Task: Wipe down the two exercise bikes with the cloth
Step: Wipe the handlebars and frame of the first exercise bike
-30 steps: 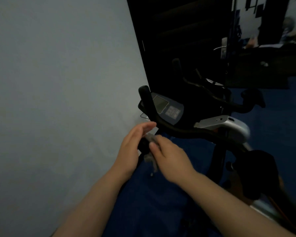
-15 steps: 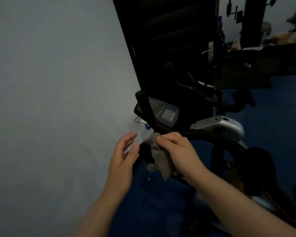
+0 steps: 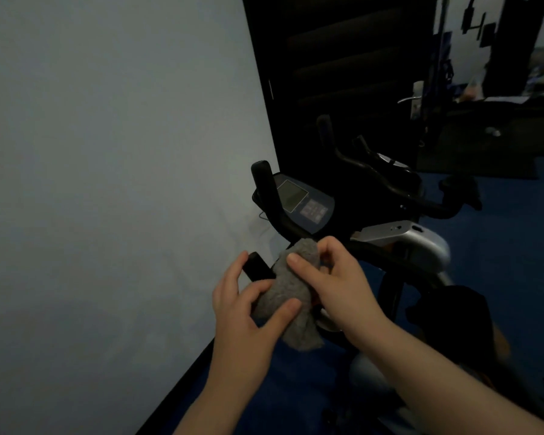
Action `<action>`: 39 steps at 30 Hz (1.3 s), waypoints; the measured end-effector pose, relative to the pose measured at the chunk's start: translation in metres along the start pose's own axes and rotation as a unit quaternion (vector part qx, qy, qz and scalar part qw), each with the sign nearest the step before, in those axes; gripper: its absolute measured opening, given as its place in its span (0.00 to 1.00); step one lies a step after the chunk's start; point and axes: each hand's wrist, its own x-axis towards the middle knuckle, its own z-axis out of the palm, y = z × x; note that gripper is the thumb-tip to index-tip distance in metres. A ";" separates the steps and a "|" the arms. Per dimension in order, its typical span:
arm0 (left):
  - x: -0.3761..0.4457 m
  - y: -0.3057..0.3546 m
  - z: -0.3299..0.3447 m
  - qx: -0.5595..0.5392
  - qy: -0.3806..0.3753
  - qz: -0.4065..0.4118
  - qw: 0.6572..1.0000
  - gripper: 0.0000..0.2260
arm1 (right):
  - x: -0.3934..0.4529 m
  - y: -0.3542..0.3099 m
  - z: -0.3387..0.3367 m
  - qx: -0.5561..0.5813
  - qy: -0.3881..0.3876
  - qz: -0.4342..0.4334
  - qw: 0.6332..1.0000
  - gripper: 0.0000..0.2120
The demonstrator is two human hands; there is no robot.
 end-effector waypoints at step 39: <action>0.090 -0.042 -0.021 -0.103 -0.289 0.003 0.952 0.16 | 0.021 0.022 0.052 -0.478 -0.099 -0.080 0.869 0.19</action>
